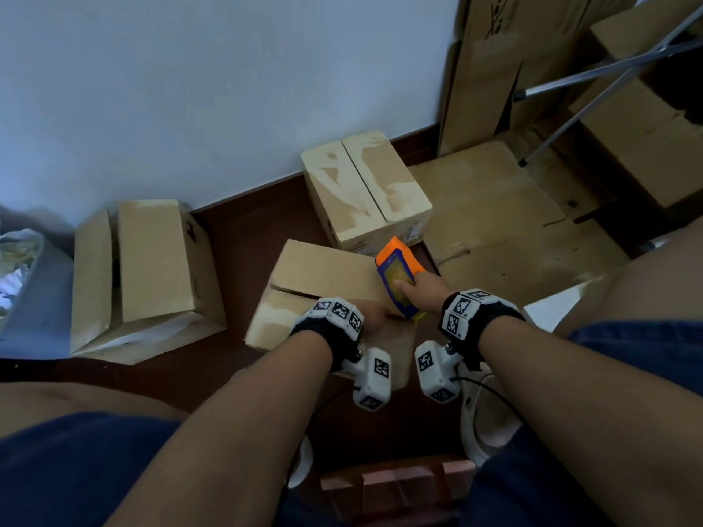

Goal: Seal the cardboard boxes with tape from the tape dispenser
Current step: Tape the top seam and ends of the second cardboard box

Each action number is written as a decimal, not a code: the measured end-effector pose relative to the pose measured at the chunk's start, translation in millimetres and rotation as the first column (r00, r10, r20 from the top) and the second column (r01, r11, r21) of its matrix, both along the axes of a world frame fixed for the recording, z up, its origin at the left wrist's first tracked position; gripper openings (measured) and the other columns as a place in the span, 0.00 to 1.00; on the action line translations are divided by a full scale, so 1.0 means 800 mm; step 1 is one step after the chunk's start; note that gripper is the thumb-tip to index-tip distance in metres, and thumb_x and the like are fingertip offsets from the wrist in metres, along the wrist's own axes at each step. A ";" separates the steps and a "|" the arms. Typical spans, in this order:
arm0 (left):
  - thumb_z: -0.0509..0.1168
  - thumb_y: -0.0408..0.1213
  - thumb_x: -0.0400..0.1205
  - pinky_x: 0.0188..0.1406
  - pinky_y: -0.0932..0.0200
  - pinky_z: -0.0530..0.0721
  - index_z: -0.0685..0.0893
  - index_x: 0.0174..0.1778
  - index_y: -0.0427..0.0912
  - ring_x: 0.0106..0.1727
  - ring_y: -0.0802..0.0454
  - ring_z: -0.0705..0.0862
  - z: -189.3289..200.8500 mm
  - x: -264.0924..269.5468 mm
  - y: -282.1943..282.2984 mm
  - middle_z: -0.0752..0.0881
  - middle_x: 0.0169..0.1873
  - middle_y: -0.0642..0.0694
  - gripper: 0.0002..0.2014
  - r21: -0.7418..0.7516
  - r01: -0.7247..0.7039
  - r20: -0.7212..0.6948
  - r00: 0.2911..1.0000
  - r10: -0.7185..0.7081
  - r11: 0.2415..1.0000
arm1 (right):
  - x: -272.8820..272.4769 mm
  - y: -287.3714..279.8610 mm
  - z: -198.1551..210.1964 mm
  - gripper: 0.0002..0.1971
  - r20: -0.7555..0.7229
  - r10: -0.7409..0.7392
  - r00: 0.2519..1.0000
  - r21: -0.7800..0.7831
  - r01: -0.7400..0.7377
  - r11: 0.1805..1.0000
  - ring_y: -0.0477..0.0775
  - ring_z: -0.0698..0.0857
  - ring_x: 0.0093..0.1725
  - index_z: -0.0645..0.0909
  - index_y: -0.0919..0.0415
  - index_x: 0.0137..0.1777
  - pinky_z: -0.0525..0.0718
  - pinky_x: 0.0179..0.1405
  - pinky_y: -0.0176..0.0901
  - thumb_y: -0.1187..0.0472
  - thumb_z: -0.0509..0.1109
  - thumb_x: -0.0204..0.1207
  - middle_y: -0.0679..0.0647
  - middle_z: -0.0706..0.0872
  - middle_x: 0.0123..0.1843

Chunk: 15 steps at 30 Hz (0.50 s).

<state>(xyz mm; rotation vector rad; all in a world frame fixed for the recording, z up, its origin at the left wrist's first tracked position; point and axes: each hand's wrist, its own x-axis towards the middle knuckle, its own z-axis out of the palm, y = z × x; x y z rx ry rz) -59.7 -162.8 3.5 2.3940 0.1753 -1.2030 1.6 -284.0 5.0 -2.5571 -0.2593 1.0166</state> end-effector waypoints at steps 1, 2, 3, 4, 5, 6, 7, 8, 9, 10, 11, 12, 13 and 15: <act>0.57 0.31 0.86 0.54 0.57 0.77 0.72 0.77 0.41 0.69 0.40 0.78 0.001 -0.002 0.001 0.78 0.70 0.40 0.21 -0.058 -0.006 0.001 1.000 0.006 0.998 | -0.003 -0.004 0.001 0.21 -0.004 0.010 1.000 -0.001 -0.010 1.000 0.57 0.76 0.37 0.78 0.67 0.50 0.73 0.35 0.45 0.47 0.57 0.86 0.61 0.81 0.44; 0.58 0.33 0.86 0.57 0.56 0.77 0.74 0.77 0.44 0.69 0.42 0.78 -0.001 -0.006 0.006 0.79 0.69 0.42 0.21 -0.075 0.007 0.035 0.999 -0.004 0.997 | -0.005 -0.008 0.002 0.21 -0.003 0.008 1.000 0.015 -0.008 1.000 0.58 0.77 0.42 0.78 0.68 0.60 0.75 0.40 0.46 0.48 0.57 0.86 0.63 0.82 0.50; 0.59 0.34 0.86 0.61 0.55 0.77 0.76 0.75 0.45 0.68 0.43 0.78 -0.005 -0.009 0.016 0.80 0.68 0.44 0.20 -0.068 0.023 0.087 0.996 -0.017 0.997 | -0.007 -0.012 0.002 0.21 -0.002 0.005 1.000 0.037 -0.005 0.999 0.59 0.78 0.45 0.75 0.67 0.66 0.75 0.43 0.47 0.49 0.58 0.86 0.65 0.83 0.55; 0.59 0.36 0.86 0.63 0.55 0.76 0.77 0.74 0.45 0.68 0.44 0.78 -0.009 -0.011 0.029 0.81 0.67 0.44 0.19 -0.028 0.042 0.158 0.987 -0.037 0.999 | -0.009 -0.016 0.003 0.22 0.001 0.006 1.000 0.053 -0.006 0.999 0.60 0.79 0.47 0.72 0.66 0.71 0.75 0.45 0.47 0.50 0.58 0.86 0.65 0.83 0.58; 0.60 0.38 0.86 0.65 0.54 0.75 0.77 0.73 0.45 0.67 0.44 0.79 -0.014 -0.014 0.044 0.82 0.67 0.44 0.18 0.029 0.062 0.235 0.970 -0.068 0.998 | -0.010 -0.019 0.003 0.23 0.002 0.012 1.000 0.058 -0.012 0.998 0.60 0.79 0.48 0.70 0.65 0.73 0.74 0.45 0.46 0.50 0.59 0.86 0.64 0.83 0.60; 0.61 0.39 0.85 0.66 0.53 0.75 0.76 0.73 0.46 0.67 0.44 0.78 -0.018 -0.019 0.060 0.80 0.67 0.44 0.19 0.086 0.088 0.307 0.945 -0.110 0.992 | -0.012 -0.021 0.002 0.23 0.001 0.022 1.000 0.053 -0.022 0.998 0.59 0.77 0.48 0.69 0.64 0.74 0.73 0.45 0.46 0.50 0.59 0.86 0.62 0.83 0.57; 0.63 0.42 0.84 0.68 0.53 0.73 0.74 0.75 0.47 0.69 0.45 0.76 -0.023 -0.025 0.074 0.77 0.68 0.44 0.22 0.147 0.129 0.354 0.919 -0.174 0.981 | -0.011 -0.022 0.000 0.23 -0.001 0.039 0.999 0.039 -0.039 0.998 0.58 0.76 0.47 0.69 0.65 0.75 0.72 0.45 0.45 0.51 0.59 0.86 0.59 0.82 0.51; 0.67 0.46 0.81 0.72 0.51 0.70 0.69 0.78 0.48 0.73 0.45 0.72 -0.028 -0.030 0.088 0.72 0.72 0.45 0.28 0.217 0.189 0.376 0.889 -0.261 0.958 | -0.012 -0.023 -0.002 0.24 -0.005 0.061 0.998 0.028 -0.061 0.998 0.57 0.75 0.47 0.68 0.66 0.75 0.71 0.46 0.45 0.51 0.60 0.86 0.56 0.80 0.46; 0.69 0.51 0.78 0.77 0.48 0.65 0.63 0.81 0.50 0.77 0.44 0.65 -0.033 -0.036 0.098 0.65 0.77 0.45 0.36 0.296 0.268 0.359 0.859 -0.366 0.917 | -0.012 -0.024 -0.005 0.24 -0.009 0.081 0.997 0.017 -0.081 0.997 0.57 0.75 0.48 0.67 0.66 0.76 0.71 0.47 0.45 0.52 0.60 0.86 0.55 0.77 0.44; 0.70 0.56 0.75 0.81 0.44 0.58 0.56 0.84 0.51 0.81 0.43 0.58 -0.038 -0.041 0.105 0.57 0.82 0.46 0.44 0.371 0.341 0.299 0.837 -0.459 0.864 | -0.011 -0.024 -0.008 0.25 -0.009 0.099 0.995 0.009 -0.099 0.995 0.59 0.77 0.51 0.67 0.66 0.77 0.72 0.48 0.46 0.52 0.61 0.85 0.57 0.78 0.46; 0.71 0.60 0.73 0.82 0.40 0.51 0.48 0.85 0.51 0.84 0.42 0.50 -0.044 -0.046 0.108 0.47 0.84 0.48 0.51 0.421 0.393 0.233 0.824 -0.516 0.818 | -0.011 -0.024 -0.012 0.24 -0.006 0.124 0.992 -0.003 -0.124 0.992 0.61 0.78 0.53 0.68 0.65 0.76 0.72 0.48 0.46 0.52 0.61 0.85 0.59 0.80 0.49; 0.71 0.62 0.71 0.82 0.38 0.47 0.42 0.85 0.51 0.84 0.42 0.45 -0.051 -0.051 0.108 0.40 0.84 0.49 0.55 0.447 0.415 0.183 0.825 -0.535 0.792 | -0.011 -0.025 -0.015 0.20 0.004 0.145 0.989 -0.006 -0.145 0.989 0.61 0.78 0.53 0.71 0.61 0.72 0.71 0.47 0.45 0.52 0.62 0.85 0.60 0.79 0.49; 0.72 0.63 0.70 0.81 0.37 0.45 0.38 0.84 0.50 0.85 0.42 0.42 -0.057 -0.054 0.105 0.36 0.84 0.49 0.59 0.453 0.420 0.160 0.829 -0.535 0.786 | -0.010 -0.025 -0.021 0.13 0.005 0.154 0.988 -0.016 -0.154 0.988 0.59 0.76 0.50 0.74 0.56 0.65 0.70 0.44 0.43 0.52 0.63 0.84 0.57 0.77 0.43; 0.73 0.61 0.70 0.80 0.36 0.45 0.35 0.84 0.50 0.84 0.41 0.40 -0.063 -0.055 0.093 0.32 0.83 0.49 0.60 0.445 0.385 0.184 0.844 -0.504 0.808 | -0.009 -0.028 -0.023 0.08 -0.016 0.159 0.987 -0.024 -0.159 0.987 0.55 0.73 0.48 0.71 0.53 0.49 0.70 0.40 0.42 0.52 0.66 0.82 0.50 0.69 0.36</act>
